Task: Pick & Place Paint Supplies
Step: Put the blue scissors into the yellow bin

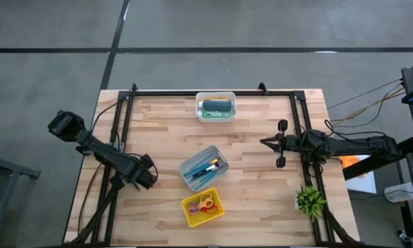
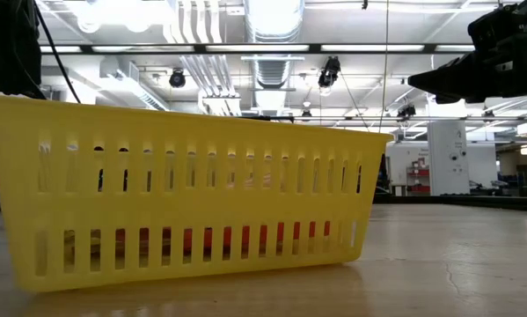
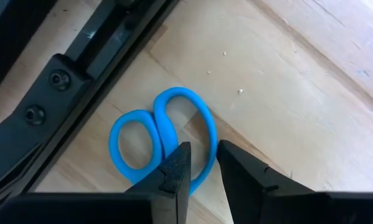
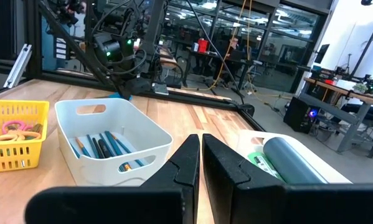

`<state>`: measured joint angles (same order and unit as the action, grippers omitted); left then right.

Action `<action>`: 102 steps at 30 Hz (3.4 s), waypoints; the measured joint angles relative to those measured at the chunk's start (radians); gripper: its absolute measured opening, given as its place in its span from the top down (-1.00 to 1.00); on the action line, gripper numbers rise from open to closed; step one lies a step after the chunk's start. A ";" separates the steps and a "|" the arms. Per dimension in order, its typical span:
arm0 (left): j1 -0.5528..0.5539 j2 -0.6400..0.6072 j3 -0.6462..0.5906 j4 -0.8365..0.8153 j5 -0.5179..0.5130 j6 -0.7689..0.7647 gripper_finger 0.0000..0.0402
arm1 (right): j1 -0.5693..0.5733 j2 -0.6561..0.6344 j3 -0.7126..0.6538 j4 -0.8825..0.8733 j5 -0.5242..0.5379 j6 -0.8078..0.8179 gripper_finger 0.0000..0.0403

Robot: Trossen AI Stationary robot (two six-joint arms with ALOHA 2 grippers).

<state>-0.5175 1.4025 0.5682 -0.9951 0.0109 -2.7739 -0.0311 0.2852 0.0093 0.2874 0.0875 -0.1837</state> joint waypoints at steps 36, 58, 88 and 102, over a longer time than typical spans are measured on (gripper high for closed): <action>0.000 0.002 0.147 -0.075 -0.062 0.114 0.94 | 0.000 -0.001 0.000 0.000 0.000 0.000 0.92; 0.001 0.000 0.377 0.243 -0.604 1.115 0.94 | 0.000 0.000 0.000 0.000 0.000 0.000 0.93; -0.024 0.161 0.390 1.031 -0.294 2.057 0.99 | 0.000 -0.001 0.000 -0.001 0.000 0.000 0.92; -0.024 0.405 0.570 0.928 -0.222 2.044 0.99 | 0.000 -0.001 0.000 -0.002 0.000 0.000 0.93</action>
<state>-0.5415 1.8073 1.1381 -0.0667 -0.2112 -0.7303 -0.0315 0.2845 0.0090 0.2855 0.0875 -0.1837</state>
